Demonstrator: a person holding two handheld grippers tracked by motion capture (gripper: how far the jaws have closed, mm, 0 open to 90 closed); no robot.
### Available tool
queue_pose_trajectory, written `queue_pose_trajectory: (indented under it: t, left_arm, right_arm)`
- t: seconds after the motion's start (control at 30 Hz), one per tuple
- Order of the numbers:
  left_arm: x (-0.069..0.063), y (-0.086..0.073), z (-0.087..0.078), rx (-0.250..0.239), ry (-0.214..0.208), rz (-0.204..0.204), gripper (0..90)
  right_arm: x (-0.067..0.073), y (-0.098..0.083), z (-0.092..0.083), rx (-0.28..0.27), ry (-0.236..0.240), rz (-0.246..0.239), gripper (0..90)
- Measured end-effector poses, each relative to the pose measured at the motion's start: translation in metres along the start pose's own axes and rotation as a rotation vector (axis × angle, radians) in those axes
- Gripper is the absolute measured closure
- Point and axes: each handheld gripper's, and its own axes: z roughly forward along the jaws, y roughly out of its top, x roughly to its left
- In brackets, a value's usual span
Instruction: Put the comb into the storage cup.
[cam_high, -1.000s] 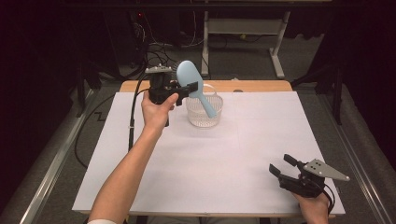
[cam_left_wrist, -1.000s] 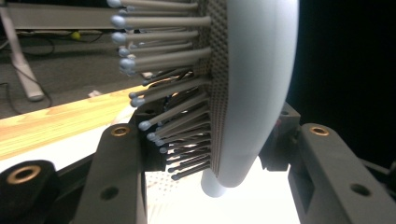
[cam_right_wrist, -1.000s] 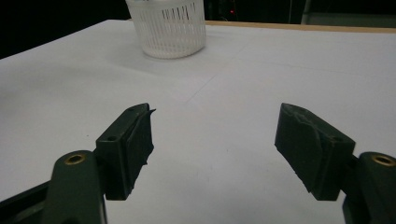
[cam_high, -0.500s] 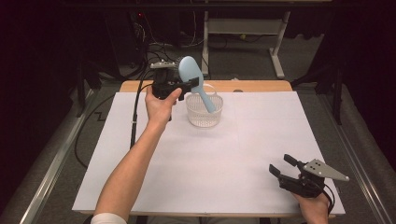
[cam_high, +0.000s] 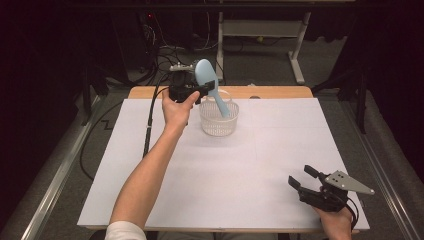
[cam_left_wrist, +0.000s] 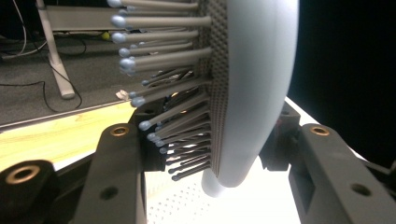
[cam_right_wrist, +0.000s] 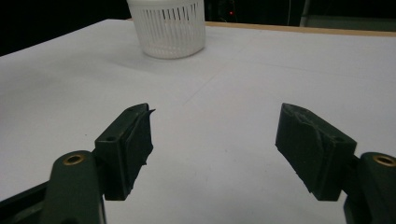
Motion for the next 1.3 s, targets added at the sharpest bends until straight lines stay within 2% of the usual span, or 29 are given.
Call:
queue_pose_trajectory:
  t: [0.53,0.67,0.8,1.0,1.1,1.3]
  left_arm:
    - [-0.003,-0.009,0.021,0.026,0.004,0.016,52.4]
    - [-0.003,-0.011,0.025,0.051,0.014,0.029,52.3]
    - [-0.002,-0.014,0.029,0.068,0.003,0.022,52.3]
    - [-0.001,-0.018,0.033,0.062,0.013,0.021,52.3]
    - [-0.003,-0.020,0.036,0.061,0.041,0.042,52.3]
    - [-0.006,-0.025,0.043,0.063,0.033,0.043,52.0]
  right_arm:
    - [0.000,0.000,0.000,0.001,-0.001,-0.002,27.8]
    - [0.000,0.000,0.000,0.005,0.001,0.001,27.8]
    - [0.000,0.000,0.000,0.005,0.000,-0.001,27.8]
    - [0.000,0.000,0.002,0.010,0.005,-0.001,27.9]
    - [0.001,0.000,0.002,0.013,0.007,-0.007,28.0]
    - [0.000,0.000,0.003,0.011,0.013,-0.004,28.0]
